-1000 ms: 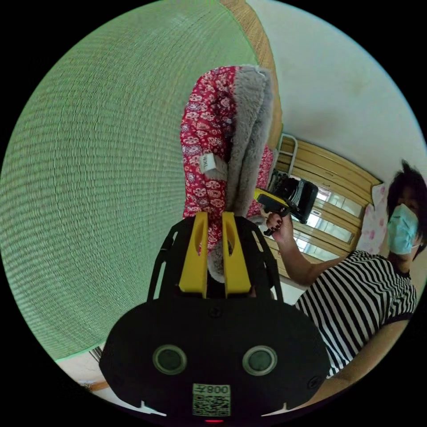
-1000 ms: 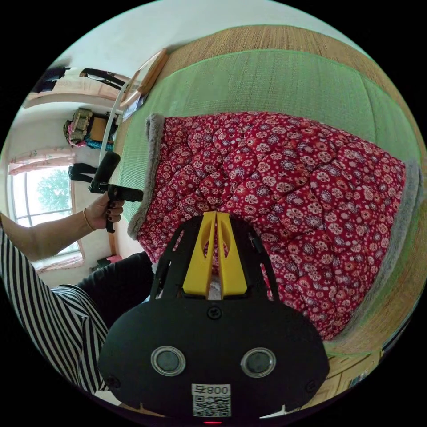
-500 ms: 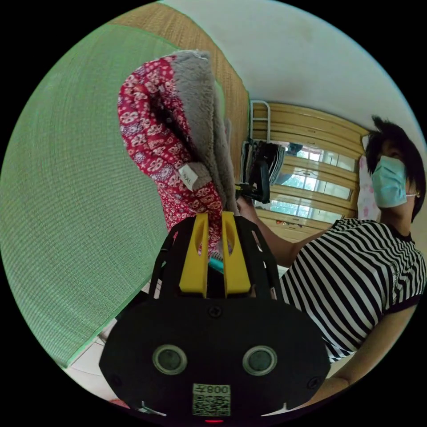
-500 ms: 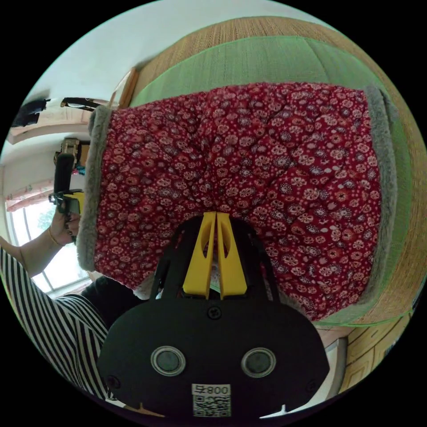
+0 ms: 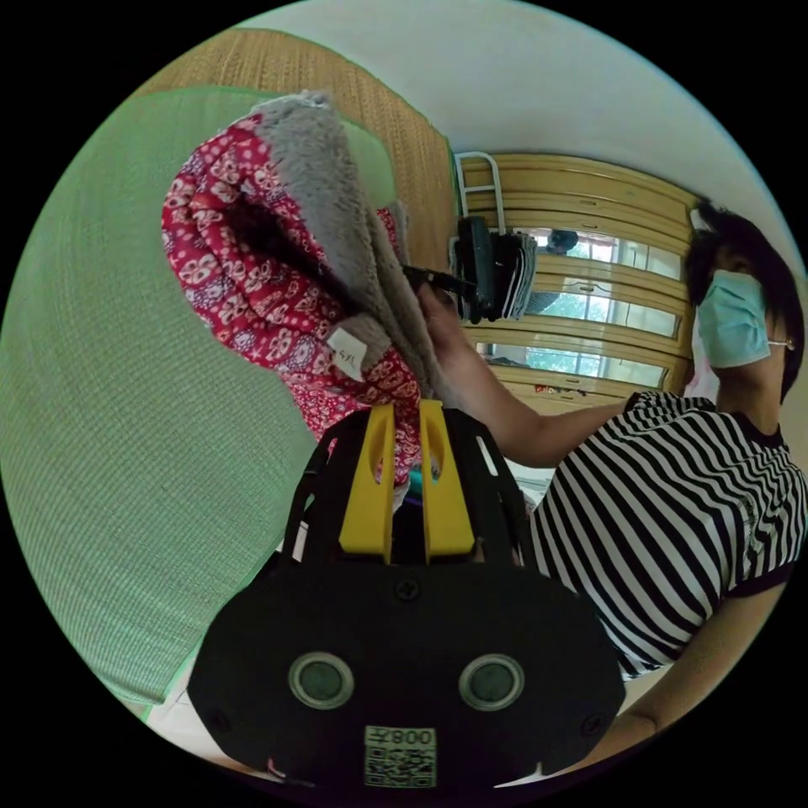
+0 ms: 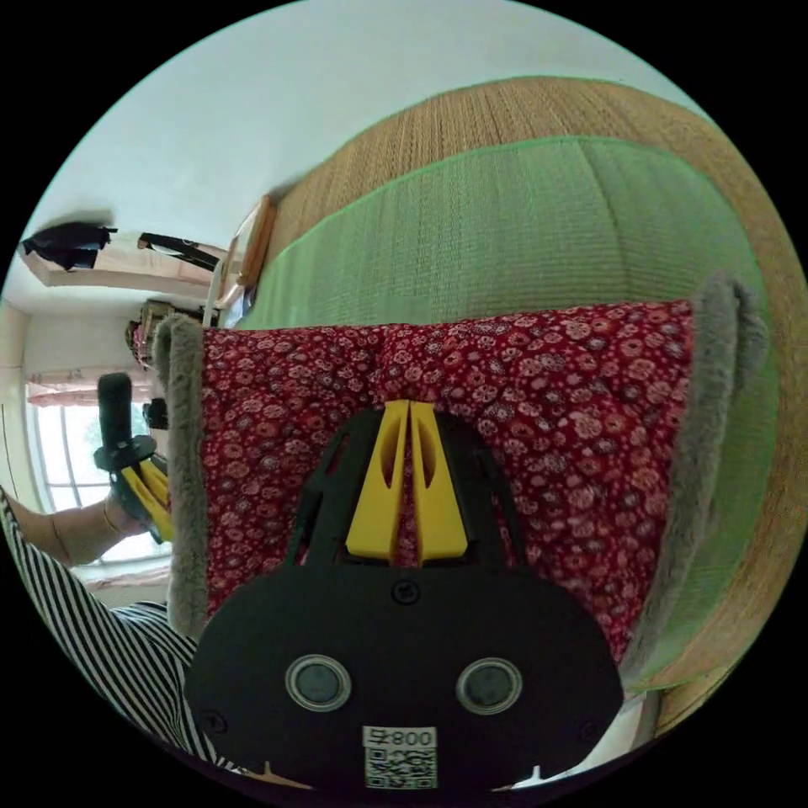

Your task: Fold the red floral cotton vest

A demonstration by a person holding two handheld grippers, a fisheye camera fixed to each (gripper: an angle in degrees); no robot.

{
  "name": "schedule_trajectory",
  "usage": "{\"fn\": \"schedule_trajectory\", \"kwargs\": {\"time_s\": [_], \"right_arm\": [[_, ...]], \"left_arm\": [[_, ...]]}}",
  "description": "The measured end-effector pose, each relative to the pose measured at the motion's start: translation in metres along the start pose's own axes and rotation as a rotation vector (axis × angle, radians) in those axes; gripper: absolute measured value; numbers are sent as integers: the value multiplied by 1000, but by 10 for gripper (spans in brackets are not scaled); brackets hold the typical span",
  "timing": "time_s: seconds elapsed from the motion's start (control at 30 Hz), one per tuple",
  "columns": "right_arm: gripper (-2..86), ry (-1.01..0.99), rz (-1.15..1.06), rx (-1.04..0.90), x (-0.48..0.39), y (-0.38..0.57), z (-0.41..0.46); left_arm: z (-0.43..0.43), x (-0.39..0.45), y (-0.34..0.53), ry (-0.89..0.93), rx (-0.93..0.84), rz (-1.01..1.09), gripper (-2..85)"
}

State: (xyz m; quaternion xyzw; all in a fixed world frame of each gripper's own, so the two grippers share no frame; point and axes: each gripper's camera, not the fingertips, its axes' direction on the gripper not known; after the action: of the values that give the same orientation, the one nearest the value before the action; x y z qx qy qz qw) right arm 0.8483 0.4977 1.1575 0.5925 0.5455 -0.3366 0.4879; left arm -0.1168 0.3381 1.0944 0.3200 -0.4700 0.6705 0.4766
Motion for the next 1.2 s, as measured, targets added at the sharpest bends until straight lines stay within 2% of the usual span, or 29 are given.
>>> {"fn": "schedule_trajectory", "kwargs": {"time_s": [0.13,0.3,0.4,0.7,0.9,1.1,1.2], "right_arm": [[2,-72,47,82,10,71,-36],[2,-156,143,-148,29,132,15],[3,-150,187,-66,35,156,-7],[36,-223,438,446,113,262,-129],[70,-277,371,594,97,281,-156],[65,-378,89,439,35,228,-125],[47,-267,31,296,15,201,-94]], "left_arm": [[-5,31,-29,-3,-33,61,56],[-1,73,-79,30,-75,172,55],[10,100,-118,51,-108,252,55],[73,179,-238,42,-258,431,56],[133,198,-304,-39,-365,386,60],[168,204,-338,-98,-411,287,65],[176,215,-344,-107,-427,280,67]]}}
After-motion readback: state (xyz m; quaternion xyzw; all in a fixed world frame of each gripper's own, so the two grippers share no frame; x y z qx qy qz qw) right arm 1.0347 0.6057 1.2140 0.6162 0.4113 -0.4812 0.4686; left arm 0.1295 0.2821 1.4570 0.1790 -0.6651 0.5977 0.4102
